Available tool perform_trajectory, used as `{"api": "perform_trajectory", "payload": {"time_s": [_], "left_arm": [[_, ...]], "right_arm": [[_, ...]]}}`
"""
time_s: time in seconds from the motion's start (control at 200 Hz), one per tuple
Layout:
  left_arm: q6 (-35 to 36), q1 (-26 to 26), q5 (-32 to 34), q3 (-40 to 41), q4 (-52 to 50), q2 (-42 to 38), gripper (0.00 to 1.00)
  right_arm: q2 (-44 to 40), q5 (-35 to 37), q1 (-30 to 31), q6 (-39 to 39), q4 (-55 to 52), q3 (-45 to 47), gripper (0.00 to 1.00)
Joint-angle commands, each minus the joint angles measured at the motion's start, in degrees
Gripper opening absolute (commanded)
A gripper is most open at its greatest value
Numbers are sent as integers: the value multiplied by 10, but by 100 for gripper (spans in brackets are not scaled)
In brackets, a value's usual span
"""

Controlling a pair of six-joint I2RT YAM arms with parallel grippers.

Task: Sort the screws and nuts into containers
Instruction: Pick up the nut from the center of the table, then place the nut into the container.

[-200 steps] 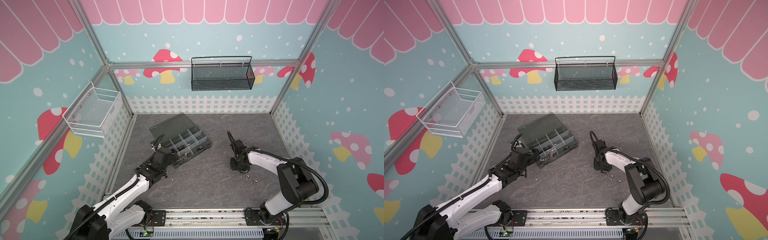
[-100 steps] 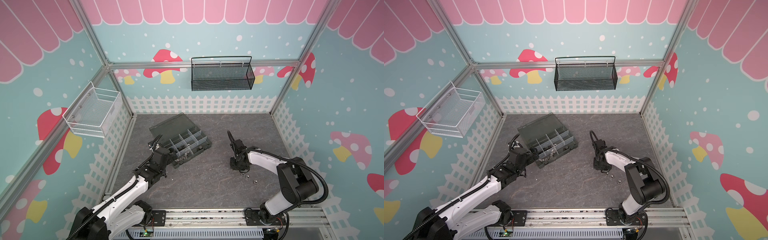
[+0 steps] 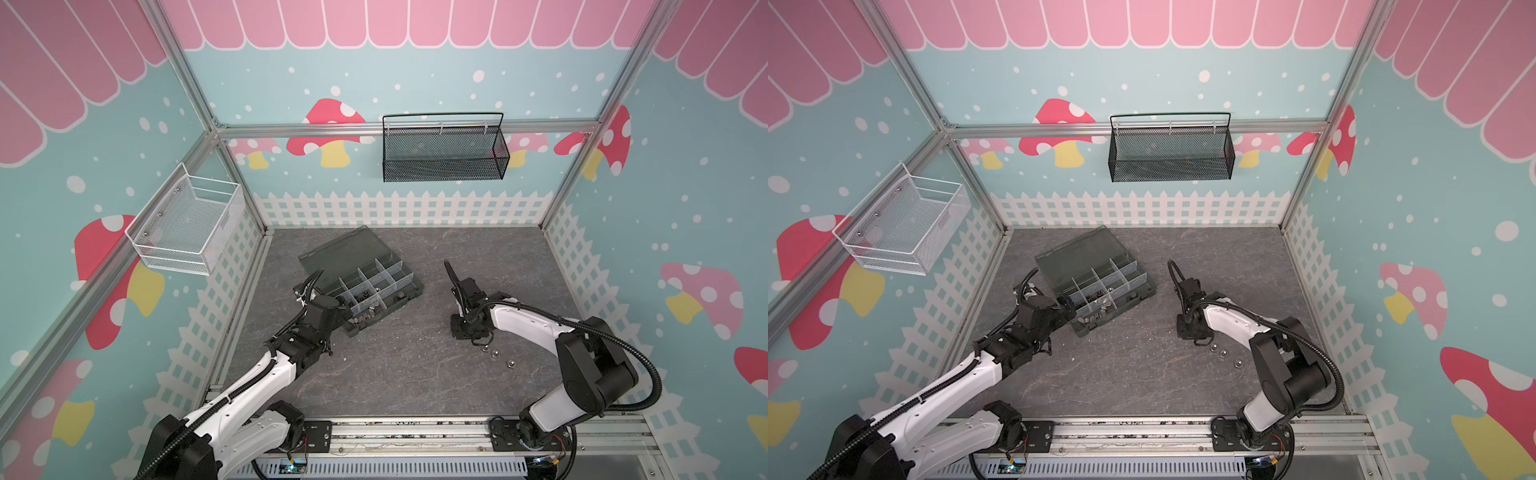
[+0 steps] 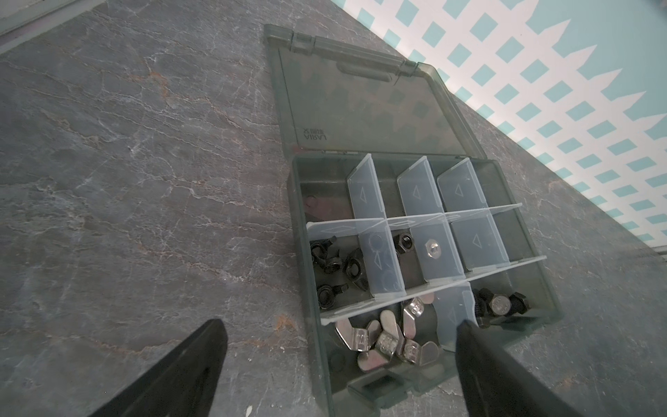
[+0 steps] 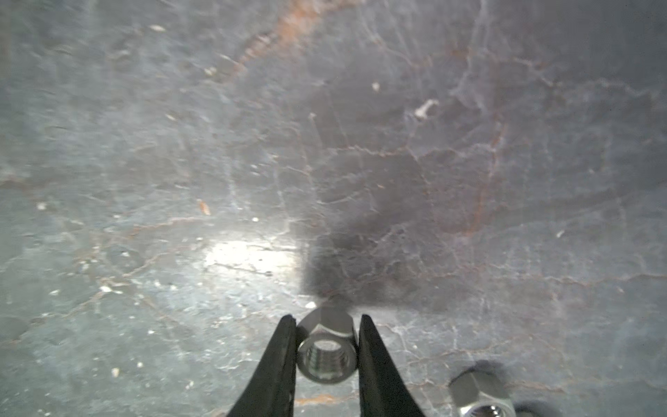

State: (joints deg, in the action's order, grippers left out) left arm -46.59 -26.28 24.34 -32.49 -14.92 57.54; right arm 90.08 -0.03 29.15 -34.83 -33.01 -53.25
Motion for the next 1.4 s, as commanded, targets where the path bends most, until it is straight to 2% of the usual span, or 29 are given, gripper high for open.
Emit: {"api": "perform_trajectory", "payload": {"time_s": [0.0,0.225,0.465,0.65,1.056,1.246,1.396], "left_arm": [[-22,5,18,4,-19,6,100],[-33,9,13,-5,-42,34,100],[-38,11,10,-2,-51,29,100],[-47,13,7,14,-51,6,100],[-52,16,-5,10,-44,-2,100],[-51,17,-6,14,-37,-3,100],[-47,18,-7,15,-36,-3,99]], "right_arm": [[11,3,22,11,10,-41,3],[73,11,68,39,31,-163,3],[214,52,115,78,33,-359,1],[302,39,123,105,35,-484,1],[433,18,127,124,-10,-638,2],[446,25,128,122,-22,-644,10],[445,32,127,120,-27,-644,27]]}}
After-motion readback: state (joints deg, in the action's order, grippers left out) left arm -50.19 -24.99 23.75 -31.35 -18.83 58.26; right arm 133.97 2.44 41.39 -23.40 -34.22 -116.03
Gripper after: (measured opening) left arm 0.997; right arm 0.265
